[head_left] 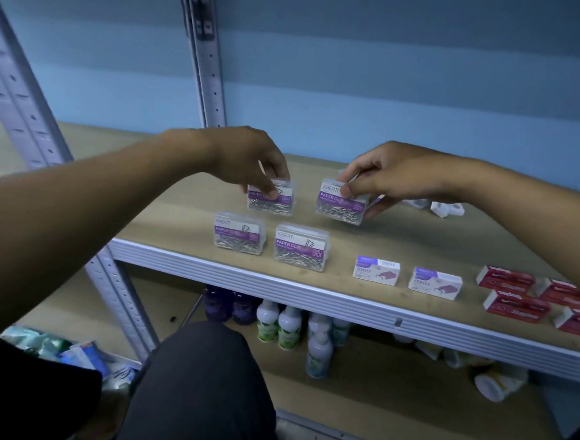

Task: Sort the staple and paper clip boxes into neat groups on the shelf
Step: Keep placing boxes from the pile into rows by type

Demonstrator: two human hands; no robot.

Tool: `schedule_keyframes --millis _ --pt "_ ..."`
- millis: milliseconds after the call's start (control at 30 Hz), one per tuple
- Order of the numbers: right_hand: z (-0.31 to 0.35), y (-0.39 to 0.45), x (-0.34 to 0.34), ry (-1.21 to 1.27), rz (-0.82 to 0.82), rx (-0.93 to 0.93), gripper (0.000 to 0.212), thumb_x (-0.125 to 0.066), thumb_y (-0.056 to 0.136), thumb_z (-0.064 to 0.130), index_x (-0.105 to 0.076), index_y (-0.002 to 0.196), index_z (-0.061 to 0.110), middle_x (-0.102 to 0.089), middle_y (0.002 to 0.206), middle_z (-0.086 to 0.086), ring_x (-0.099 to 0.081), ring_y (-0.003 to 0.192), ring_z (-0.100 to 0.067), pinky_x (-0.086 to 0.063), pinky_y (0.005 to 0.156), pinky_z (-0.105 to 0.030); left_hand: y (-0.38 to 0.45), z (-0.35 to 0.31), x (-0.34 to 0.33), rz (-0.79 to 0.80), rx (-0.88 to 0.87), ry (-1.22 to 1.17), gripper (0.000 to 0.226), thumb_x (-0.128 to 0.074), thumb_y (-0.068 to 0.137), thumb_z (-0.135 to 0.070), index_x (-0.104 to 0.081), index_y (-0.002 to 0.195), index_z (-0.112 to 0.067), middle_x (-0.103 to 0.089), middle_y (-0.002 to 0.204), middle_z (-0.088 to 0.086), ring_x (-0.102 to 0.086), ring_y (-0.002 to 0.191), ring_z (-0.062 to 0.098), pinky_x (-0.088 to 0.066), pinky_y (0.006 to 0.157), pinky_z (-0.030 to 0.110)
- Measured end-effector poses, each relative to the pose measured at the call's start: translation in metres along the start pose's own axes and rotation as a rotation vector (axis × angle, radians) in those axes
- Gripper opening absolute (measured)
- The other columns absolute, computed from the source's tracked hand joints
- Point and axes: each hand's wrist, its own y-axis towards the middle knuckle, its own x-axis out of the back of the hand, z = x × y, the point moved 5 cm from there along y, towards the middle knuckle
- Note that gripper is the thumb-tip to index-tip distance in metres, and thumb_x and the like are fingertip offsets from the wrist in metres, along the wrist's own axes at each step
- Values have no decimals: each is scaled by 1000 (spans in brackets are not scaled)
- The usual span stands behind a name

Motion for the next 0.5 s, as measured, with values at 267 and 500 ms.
schedule_keyframes --millis 267,500 --pt "17 17 -30 21 83 17 14 -69 93 16 -75 106 14 -77 106 -6 -76 84 -20 -62 85 -37 -13 21 -6 38 6 -11 26 -75 86 -25 -73 112 -24 -73 104 -10 -71 90 20 -60 81 35" --pt "17 24 -45 13 125 11 16 -69 94 19 -75 109 16 -76 108 -5 -73 102 -26 -61 87 -38 -14 26 -15 52 11 -4 30 -73 87 -25 -71 117 -23 -71 109 -7 -68 89 12 -59 84 34"
